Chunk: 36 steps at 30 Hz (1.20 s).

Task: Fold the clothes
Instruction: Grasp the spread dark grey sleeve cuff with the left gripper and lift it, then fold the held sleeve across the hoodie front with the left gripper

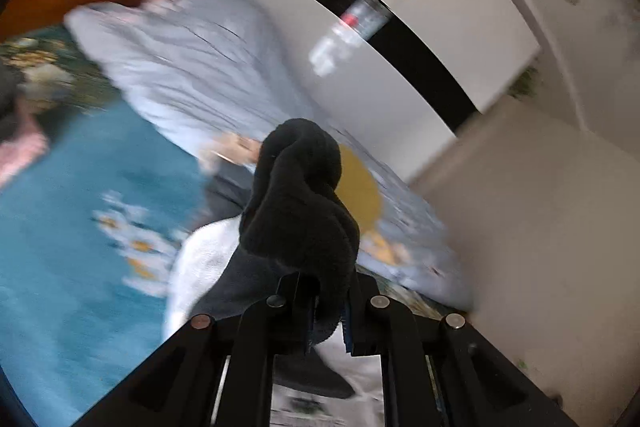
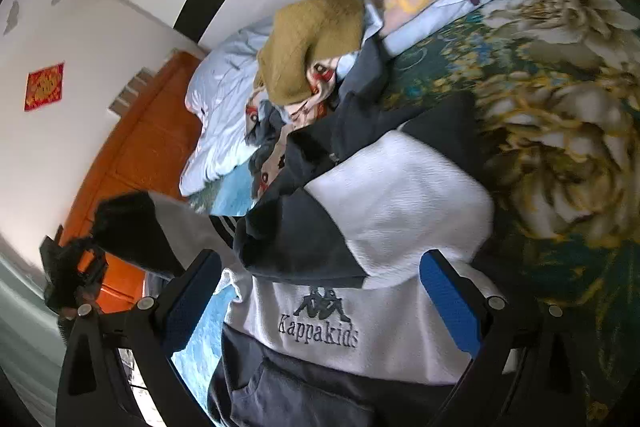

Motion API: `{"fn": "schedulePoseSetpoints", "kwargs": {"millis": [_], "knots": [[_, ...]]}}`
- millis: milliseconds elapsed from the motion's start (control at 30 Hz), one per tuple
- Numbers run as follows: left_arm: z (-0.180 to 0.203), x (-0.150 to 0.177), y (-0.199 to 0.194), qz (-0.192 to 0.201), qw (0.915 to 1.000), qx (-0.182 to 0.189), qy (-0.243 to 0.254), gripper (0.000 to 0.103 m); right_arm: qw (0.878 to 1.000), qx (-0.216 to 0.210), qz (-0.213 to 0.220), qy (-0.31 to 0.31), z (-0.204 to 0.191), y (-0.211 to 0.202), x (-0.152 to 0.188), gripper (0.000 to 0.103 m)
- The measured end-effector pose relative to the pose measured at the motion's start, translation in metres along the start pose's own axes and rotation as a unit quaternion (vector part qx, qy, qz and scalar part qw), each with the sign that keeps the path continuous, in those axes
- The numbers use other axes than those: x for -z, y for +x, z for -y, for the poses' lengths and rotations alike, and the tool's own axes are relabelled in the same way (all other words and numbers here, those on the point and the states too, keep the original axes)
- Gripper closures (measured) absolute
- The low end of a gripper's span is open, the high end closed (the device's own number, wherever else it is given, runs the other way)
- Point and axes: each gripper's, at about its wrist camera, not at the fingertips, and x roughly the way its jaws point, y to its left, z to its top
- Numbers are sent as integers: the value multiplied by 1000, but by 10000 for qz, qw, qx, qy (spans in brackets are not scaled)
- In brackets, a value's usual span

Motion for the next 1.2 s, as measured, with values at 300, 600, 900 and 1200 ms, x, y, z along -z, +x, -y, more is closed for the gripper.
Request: {"fn": "schedulePoseSetpoints", "kwargs": {"millis": [300, 600, 900, 1200], "knots": [[68, 117, 125, -1653, 9845, 154, 556, 92, 9987, 120, 477, 142, 25, -53, 4, 3], [76, 206, 176, -2681, 9599, -315, 749, 91, 9968, 214, 613, 463, 48, -73, 12, 0], [73, 214, 161, -2920, 9556, -66, 389, 42, 9956, 340, 645, 594, 57, -73, 16, 0], [10, 213, 81, -2273, 9696, 374, -828, 36, 9975, 247, 429, 496, 48, -41, 21, 0]]}}
